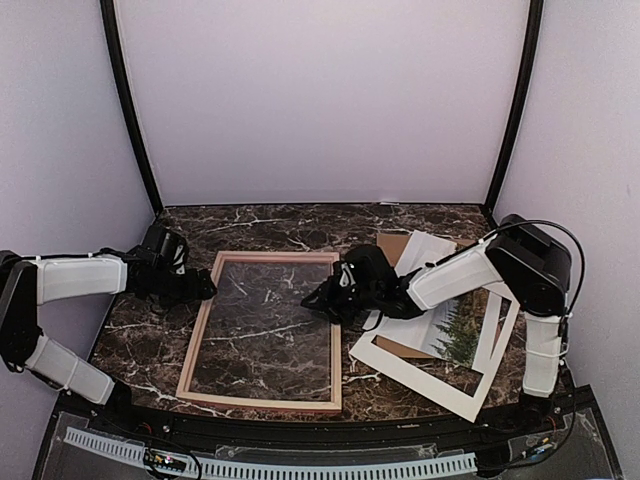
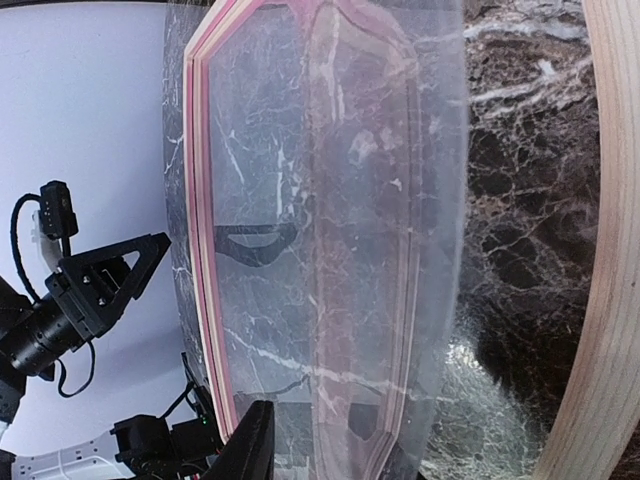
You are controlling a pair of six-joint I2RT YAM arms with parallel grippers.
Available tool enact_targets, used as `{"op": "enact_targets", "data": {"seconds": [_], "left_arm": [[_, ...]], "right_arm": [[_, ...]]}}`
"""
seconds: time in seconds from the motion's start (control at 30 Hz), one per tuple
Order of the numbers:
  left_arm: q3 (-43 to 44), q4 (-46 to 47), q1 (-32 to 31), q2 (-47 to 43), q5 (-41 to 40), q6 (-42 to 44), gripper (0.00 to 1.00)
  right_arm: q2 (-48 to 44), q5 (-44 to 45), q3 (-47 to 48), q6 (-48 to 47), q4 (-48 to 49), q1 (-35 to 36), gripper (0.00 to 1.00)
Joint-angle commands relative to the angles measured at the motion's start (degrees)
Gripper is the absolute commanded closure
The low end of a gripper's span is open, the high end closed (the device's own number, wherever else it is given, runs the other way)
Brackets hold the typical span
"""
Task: Put the photo into the frame
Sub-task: Place the glass panel at the frame body.
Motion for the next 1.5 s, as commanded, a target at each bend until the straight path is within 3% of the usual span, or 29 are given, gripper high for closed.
{"op": "enact_targets", "data": {"seconds": [0.0,0.37,0.8,1.47], "left_arm": [[-0.7,2.1,-0.9,-0.6,2.8,0.1,0.09],[-1.5,13.4,-10.2,-3.0,9.5,-5.7,0.08],[-4.3,31.1,-17.8,5.9,17.2,-14.1,0.09],[-6.5,31.2,-20.4,11.9,14.5,-15.6,0.1]], "right_arm": [[1.4,0.0,2.4,-2.3,-1.7,0.6,0.72],[2.3,1.1,5.0,-4.9,-6.5,0.6,0.64],[2.2,1.2,5.1,-6.5,-8.2,0.6,0.59],[2.1,1.5,4.8,-8.0,-10.0,0.5,0.56]]}}
